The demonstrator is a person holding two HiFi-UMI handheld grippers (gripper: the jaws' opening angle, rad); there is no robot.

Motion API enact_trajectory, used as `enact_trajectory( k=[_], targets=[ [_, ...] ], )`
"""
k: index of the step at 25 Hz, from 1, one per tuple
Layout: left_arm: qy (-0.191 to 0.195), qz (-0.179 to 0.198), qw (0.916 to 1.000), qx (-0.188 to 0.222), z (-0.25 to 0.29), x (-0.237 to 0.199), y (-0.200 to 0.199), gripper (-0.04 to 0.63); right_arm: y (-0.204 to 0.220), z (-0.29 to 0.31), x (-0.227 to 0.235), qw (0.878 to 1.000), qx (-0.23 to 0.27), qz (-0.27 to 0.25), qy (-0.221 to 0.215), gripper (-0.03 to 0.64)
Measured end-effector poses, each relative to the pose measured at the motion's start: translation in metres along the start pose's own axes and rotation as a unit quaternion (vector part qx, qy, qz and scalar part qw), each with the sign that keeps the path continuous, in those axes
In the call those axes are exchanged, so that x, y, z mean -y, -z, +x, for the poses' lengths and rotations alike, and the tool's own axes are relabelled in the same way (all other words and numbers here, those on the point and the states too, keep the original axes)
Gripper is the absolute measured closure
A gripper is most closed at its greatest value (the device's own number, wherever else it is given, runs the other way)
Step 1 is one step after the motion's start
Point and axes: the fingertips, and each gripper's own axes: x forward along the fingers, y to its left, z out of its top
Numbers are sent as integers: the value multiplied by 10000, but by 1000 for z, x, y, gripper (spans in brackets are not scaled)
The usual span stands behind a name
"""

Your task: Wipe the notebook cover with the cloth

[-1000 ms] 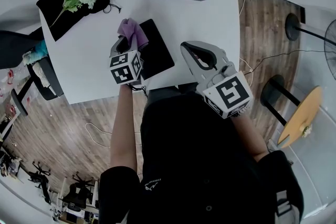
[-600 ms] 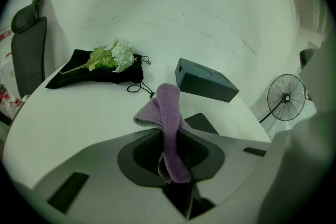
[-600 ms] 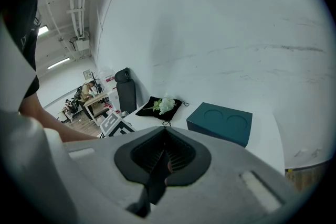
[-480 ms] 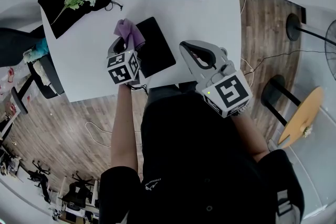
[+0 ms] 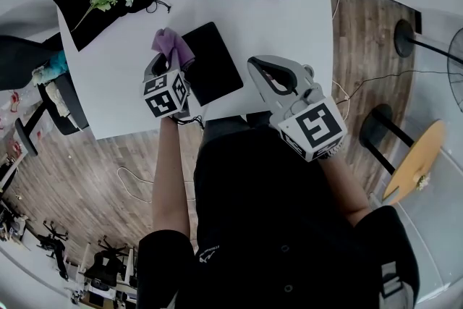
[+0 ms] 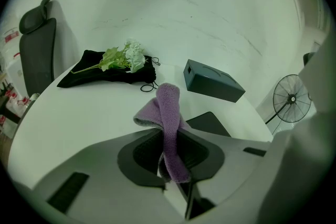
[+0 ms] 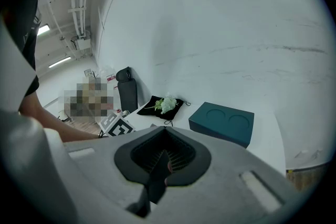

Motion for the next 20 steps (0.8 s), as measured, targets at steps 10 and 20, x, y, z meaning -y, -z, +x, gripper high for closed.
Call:
enact_trajectory(
  k=[10, 20],
  targets=[
    [-192, -28, 9998, -8, -8, -14, 4, 526, 1, 1, -5, 10000, -23, -15, -9, 614],
    [-664, -59, 9978, -59, -20, -35, 11, 526, 2, 0, -11, 9999, -12, -88, -90, 614]
  ],
)
